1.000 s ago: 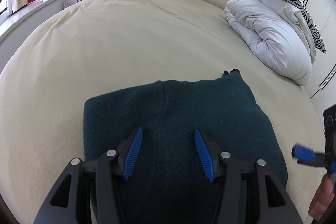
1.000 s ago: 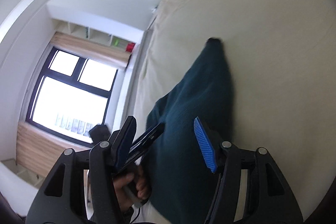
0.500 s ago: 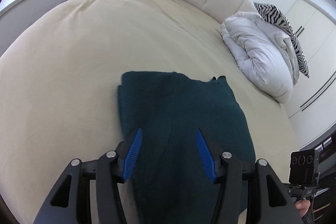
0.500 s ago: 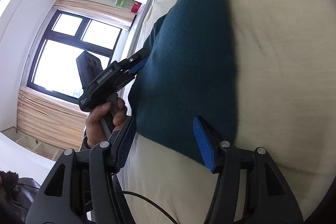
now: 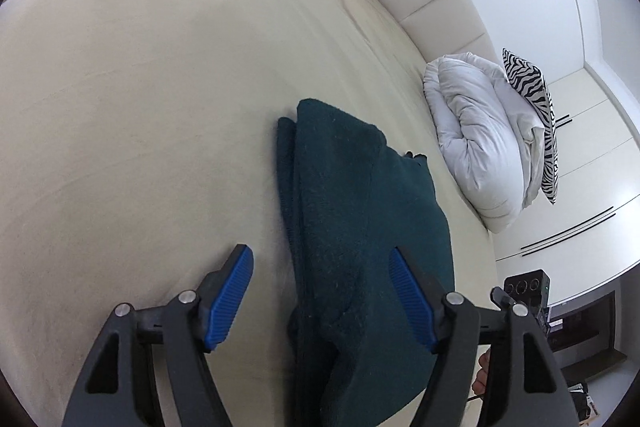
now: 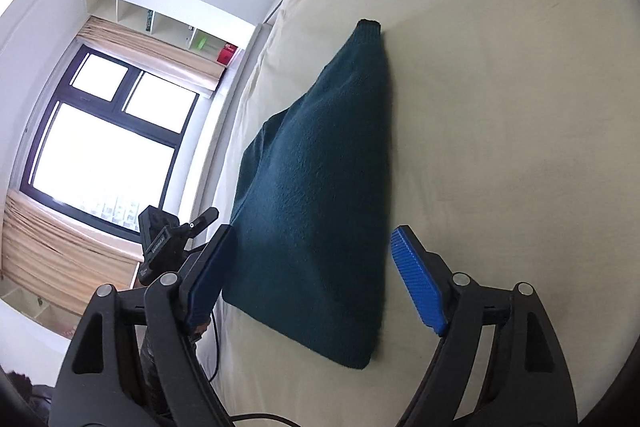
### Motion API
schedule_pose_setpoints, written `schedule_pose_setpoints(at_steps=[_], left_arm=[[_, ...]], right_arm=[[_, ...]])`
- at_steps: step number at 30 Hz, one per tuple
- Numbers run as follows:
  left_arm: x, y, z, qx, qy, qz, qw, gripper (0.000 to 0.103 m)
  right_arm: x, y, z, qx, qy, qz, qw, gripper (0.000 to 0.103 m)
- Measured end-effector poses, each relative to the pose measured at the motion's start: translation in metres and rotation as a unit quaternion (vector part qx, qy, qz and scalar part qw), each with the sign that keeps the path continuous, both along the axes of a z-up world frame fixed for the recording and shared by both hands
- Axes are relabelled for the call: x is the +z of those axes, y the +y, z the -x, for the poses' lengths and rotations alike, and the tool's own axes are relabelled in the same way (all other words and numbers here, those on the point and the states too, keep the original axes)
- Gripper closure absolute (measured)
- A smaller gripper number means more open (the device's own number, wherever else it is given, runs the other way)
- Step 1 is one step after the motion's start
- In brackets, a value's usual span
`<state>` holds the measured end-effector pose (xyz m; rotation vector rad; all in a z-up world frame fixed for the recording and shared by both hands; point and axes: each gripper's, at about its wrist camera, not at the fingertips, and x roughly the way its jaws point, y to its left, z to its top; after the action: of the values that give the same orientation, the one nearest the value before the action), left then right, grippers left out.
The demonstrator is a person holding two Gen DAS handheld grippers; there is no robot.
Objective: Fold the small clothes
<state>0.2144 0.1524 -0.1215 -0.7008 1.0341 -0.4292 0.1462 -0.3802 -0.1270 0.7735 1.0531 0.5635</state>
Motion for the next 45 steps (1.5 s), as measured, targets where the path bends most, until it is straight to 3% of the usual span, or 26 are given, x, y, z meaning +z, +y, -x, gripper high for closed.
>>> schedule_pose_setpoints(at_steps=[6, 8, 10, 12, 17, 25, 29, 38, 45], left_arm=[[-0.007, -0.012, -0.018, -0.022, 0.022, 0.025, 0.9992, 0.029], [-0.009, -0.018, -0.023, -0.029, 0.024, 0.031, 0.9988, 0.031], [-0.012, -0.025, -0.028, -0.039, 0.029, 0.038, 0.9981, 0.032], [-0.016, -0.03, -0.033, -0.047, 0.036, 0.043, 0.9973, 0.037], [-0.032, -0.032, -0.046, -0.042, 0.068, 0.07, 0.9944, 0.069], [-0.022, -0.04, -0.037, -0.042, 0.062, 0.047, 0.9961, 0.078], [0.007, -0.055, -0.014, -0.07, 0.036, 0.021, 0.9967, 0.079], [0.053, -0.093, 0.074, -0.128, 0.011, 0.02, 0.9915, 0.079], [0.05, -0.118, 0.135, -0.145, 0.017, 0.027, 0.989, 0.079]], right_arm=[[-0.032, 0.003, -0.033, -0.001, 0.043, -0.021, 0.999, 0.024], [-0.041, -0.017, -0.016, 0.005, 0.047, -0.036, 0.998, 0.024], [-0.047, -0.01, -0.028, 0.01, 0.053, -0.044, 0.998, 0.024], [-0.049, -0.009, -0.033, 0.01, 0.056, -0.047, 0.997, 0.024], [-0.053, 0.009, -0.051, 0.038, 0.063, -0.019, 0.997, 0.028], [-0.056, 0.02, -0.056, 0.023, 0.063, 0.004, 0.998, 0.054], [-0.041, 0.027, -0.049, 0.017, 0.044, 0.014, 0.999, 0.06], [0.01, 0.012, 0.051, 0.032, 0.015, 0.016, 0.999, 0.062], [0.023, 0.002, 0.114, 0.032, 0.011, 0.015, 0.999, 0.062]])
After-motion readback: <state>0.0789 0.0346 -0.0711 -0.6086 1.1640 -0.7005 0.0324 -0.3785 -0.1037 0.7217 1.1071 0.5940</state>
